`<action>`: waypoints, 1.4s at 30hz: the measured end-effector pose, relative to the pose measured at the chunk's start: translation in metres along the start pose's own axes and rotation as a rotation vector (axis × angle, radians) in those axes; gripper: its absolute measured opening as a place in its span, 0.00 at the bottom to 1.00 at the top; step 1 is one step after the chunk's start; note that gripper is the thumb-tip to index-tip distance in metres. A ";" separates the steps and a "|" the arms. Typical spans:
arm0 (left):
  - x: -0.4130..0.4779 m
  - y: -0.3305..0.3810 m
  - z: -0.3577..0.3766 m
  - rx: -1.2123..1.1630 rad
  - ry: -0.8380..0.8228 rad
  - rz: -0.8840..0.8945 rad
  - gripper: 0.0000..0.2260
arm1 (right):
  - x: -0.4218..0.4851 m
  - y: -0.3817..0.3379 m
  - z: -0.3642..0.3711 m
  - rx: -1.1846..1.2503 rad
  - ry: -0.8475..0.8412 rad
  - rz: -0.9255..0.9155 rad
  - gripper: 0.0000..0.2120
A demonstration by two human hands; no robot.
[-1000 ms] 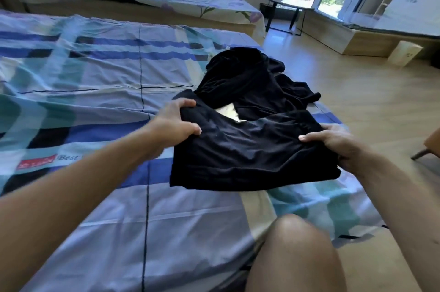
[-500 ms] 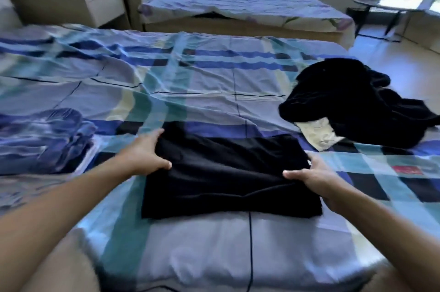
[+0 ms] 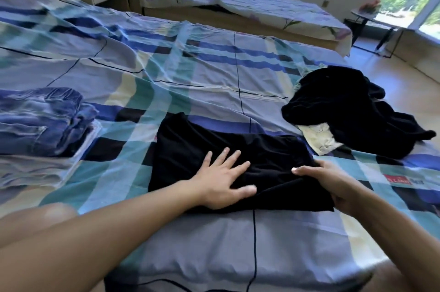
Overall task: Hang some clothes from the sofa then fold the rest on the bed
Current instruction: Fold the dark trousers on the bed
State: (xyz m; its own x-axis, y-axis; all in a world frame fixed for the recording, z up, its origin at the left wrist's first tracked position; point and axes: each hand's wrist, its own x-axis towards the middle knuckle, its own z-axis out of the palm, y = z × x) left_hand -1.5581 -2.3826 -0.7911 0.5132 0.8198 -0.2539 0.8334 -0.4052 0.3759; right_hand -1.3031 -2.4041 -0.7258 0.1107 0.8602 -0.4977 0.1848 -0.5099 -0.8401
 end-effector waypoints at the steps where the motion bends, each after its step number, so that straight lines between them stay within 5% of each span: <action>1: 0.000 0.003 -0.015 -0.200 -0.008 -0.011 0.31 | -0.003 -0.009 0.004 -0.012 0.023 -0.034 0.13; 6: -0.021 -0.005 -0.087 -1.187 0.203 -0.113 0.26 | -0.024 -0.076 0.050 -0.281 0.074 -0.325 0.16; 10: -0.042 -0.046 -0.114 -1.465 0.208 -0.210 0.36 | -0.037 -0.112 0.118 -0.488 -0.066 -0.461 0.24; 13: -0.054 -0.061 -0.113 -1.517 0.157 -0.288 0.22 | -0.045 -0.110 0.169 -0.528 -0.318 -0.459 0.25; 16: -0.054 -0.088 -0.089 -1.197 0.337 -0.470 0.11 | -0.034 -0.089 0.197 -0.526 -0.392 -0.487 0.13; 20: -0.055 -0.111 -0.076 -0.890 0.415 -0.594 0.33 | -0.001 -0.054 0.190 -0.692 -0.010 -0.719 0.12; 23: -0.053 -0.106 -0.078 -0.317 0.381 -0.627 0.38 | 0.009 -0.023 0.179 -0.898 0.034 -0.768 0.26; 25: -0.053 -0.096 -0.079 0.074 0.618 -0.324 0.34 | 0.016 -0.003 0.178 -1.017 -0.034 -0.710 0.38; 27: -0.045 -0.088 -0.076 0.074 0.680 0.100 0.25 | 0.019 0.012 0.180 -1.044 -0.068 -0.666 0.45; 29: -0.027 -0.090 -0.067 0.107 0.480 0.175 0.20 | 0.020 0.022 0.183 -1.027 -0.062 -0.659 0.47; 32: -0.004 -0.106 -0.056 0.241 0.172 -0.068 0.25 | 0.017 0.035 0.185 -0.986 -0.030 -0.628 0.46; 34: 0.005 -0.114 -0.053 0.175 0.118 -0.157 0.27 | 0.012 0.043 0.185 -0.971 -0.020 -0.610 0.45; 38: 0.011 -0.111 -0.054 0.113 0.286 -0.390 0.30 | 0.002 0.037 0.178 -0.580 -0.016 -0.534 0.33; 42: -0.019 -0.095 -0.070 -0.106 0.364 -0.729 0.47 | 0.012 0.021 0.157 -0.236 -0.022 -0.410 0.24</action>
State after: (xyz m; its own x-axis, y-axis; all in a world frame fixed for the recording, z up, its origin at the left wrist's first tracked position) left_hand -1.6617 -2.3312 -0.7597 -0.2635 0.9498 -0.1687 0.8987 0.3053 0.3149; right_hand -1.4510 -2.4041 -0.7836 -0.0379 0.9891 -0.1422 0.4266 -0.1127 -0.8974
